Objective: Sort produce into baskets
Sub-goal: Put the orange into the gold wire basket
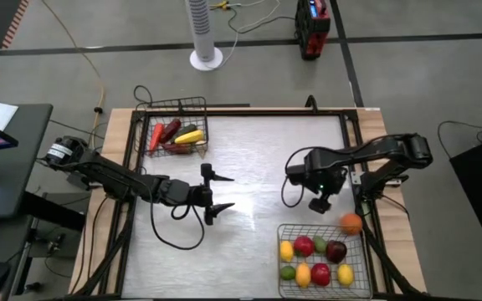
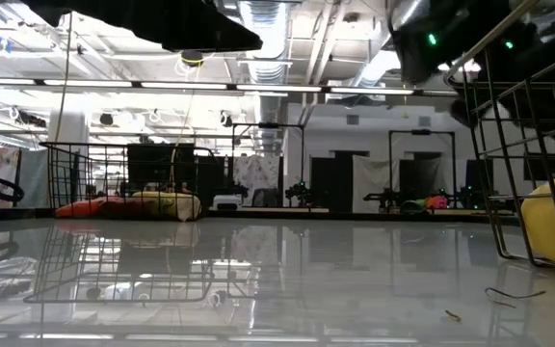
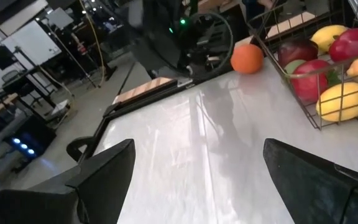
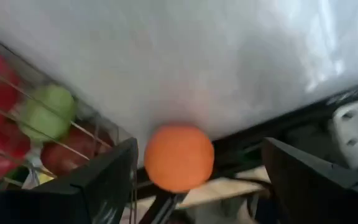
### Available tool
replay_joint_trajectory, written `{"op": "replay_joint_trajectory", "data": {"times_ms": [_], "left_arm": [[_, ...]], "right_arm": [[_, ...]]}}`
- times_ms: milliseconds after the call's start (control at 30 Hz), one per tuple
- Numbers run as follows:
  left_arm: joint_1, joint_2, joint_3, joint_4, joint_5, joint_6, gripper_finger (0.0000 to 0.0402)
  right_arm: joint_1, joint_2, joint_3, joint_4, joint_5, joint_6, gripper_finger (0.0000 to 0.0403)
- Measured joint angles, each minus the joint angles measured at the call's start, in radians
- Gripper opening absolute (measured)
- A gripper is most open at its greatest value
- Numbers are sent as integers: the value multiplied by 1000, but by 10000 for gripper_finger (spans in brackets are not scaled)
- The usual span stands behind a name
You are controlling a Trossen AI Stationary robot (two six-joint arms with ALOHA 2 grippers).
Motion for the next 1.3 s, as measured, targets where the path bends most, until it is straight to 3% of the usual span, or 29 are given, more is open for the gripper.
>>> {"op": "replay_joint_trajectory", "data": {"times_ms": [167,433,1067,1300], "left_arm": [[0,0,0,-29,2,-27,345],[0,0,0,-31,8,-30,345],[-1,0,0,-45,8,-29,345],[-11,0,0,-46,8,-22,345]], "right_arm": [[-1,1,-124,-18,-142,-3,366],[43,1,-235,-64,-275,-3,347],[69,6,-265,26,-284,114,326],[86,123,-264,101,-300,120,326]]}}
